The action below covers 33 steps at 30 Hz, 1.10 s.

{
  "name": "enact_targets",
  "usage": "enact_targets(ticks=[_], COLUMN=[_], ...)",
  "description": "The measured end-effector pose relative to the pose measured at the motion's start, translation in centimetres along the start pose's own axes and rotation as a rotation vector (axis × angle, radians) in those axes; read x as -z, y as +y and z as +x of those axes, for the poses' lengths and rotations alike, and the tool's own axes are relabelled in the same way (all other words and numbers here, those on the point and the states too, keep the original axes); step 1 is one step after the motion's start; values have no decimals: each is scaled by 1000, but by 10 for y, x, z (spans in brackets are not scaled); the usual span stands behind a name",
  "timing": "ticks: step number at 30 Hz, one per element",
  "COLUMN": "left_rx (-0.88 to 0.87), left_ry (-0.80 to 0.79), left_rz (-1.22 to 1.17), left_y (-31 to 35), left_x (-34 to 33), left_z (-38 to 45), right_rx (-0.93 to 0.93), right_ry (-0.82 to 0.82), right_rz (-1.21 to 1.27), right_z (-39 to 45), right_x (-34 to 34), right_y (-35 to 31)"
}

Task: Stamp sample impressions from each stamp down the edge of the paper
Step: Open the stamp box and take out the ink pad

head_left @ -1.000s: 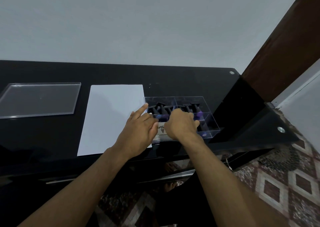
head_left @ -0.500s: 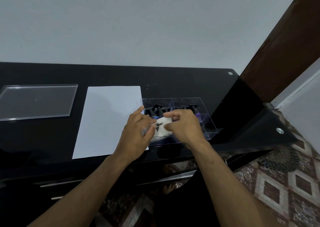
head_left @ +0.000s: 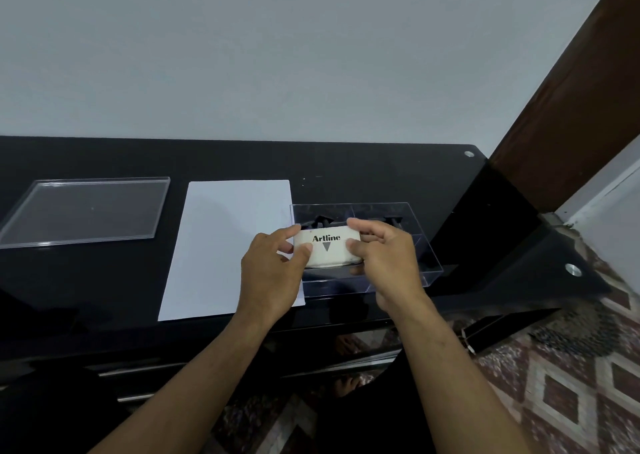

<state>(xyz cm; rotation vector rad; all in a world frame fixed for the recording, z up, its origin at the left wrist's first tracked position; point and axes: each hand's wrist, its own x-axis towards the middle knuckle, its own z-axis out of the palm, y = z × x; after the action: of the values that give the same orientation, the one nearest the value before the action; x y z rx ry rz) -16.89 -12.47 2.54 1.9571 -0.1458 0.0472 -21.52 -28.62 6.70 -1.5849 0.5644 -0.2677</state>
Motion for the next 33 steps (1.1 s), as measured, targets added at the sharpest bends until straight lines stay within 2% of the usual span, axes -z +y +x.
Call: enact_targets(ticks=[6,15,19,24,28,33], left_rx=[161,228,231,166,80,85], left_ry=[39,174,247,290,368,348], left_rz=[-238,-352,-350,-234,-27,91], left_y=[-3,-25,-41,-72,-90,-117], left_x=[15,75,109,156,195,234], left_z=[5,11,11,6,-2,-6], right_rx=[-14,124,122,142,229,298], right_ry=[-17,-329,-388,-463,-506,-538], right_rz=[38,-165,-233,-262,-304,-378], right_z=[-4,-16,-22,-30,-39,-44], right_x=[-19,-64,-102,-154,-198,-245], right_y=[0,-5,-3,-4,0,9])
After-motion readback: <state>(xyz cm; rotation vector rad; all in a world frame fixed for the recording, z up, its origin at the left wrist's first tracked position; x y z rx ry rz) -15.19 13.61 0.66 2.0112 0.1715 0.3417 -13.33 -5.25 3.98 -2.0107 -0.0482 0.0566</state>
